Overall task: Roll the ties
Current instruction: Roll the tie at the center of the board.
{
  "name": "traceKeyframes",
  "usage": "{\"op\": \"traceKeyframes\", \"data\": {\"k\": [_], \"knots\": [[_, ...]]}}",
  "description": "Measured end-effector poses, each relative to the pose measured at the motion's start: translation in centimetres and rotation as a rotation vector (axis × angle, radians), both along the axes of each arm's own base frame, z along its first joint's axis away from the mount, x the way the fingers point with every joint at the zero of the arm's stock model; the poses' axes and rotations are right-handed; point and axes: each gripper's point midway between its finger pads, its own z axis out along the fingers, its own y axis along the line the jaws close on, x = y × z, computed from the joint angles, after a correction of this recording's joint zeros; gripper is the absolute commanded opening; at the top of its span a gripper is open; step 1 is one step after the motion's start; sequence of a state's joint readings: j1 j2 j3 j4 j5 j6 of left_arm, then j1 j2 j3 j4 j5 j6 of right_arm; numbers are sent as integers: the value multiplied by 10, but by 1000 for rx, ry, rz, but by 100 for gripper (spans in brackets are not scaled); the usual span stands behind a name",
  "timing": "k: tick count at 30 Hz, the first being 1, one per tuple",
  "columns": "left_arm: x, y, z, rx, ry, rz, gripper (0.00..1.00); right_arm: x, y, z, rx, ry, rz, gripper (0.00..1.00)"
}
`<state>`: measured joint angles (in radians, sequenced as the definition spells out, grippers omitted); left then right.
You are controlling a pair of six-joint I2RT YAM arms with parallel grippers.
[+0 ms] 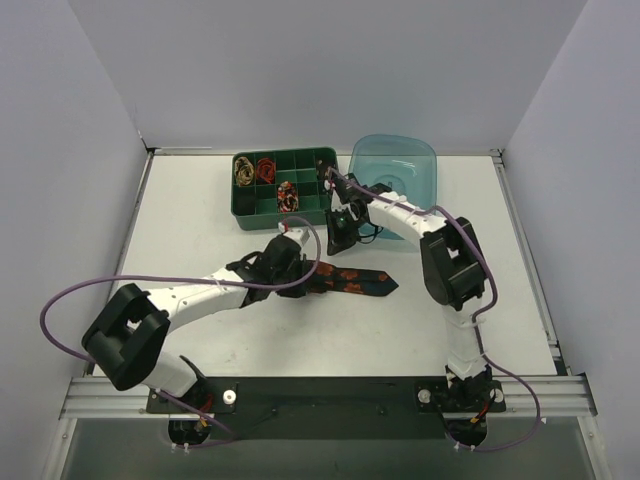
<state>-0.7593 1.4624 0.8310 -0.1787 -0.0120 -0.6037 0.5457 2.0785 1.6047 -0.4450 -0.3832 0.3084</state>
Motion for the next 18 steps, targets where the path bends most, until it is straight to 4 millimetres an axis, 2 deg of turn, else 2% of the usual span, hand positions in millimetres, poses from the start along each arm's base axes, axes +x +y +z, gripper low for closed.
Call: {"op": "traceKeyframes", "data": {"k": [4,8,14,18], "knots": [[-29,5,-28,29,62,-31,0,-4,3,-20,-23,42,11,0],[-44,-4,-36,33,77,-73,0,-4,8,-27,-29,52,21,0],[-42,-20,-55,29,79,-68,0,-7,14,-30,-26,58,41,0],[-28,-26,-55,29,37,-32,0,-11,15,-37,-29,74,57,0]]}}
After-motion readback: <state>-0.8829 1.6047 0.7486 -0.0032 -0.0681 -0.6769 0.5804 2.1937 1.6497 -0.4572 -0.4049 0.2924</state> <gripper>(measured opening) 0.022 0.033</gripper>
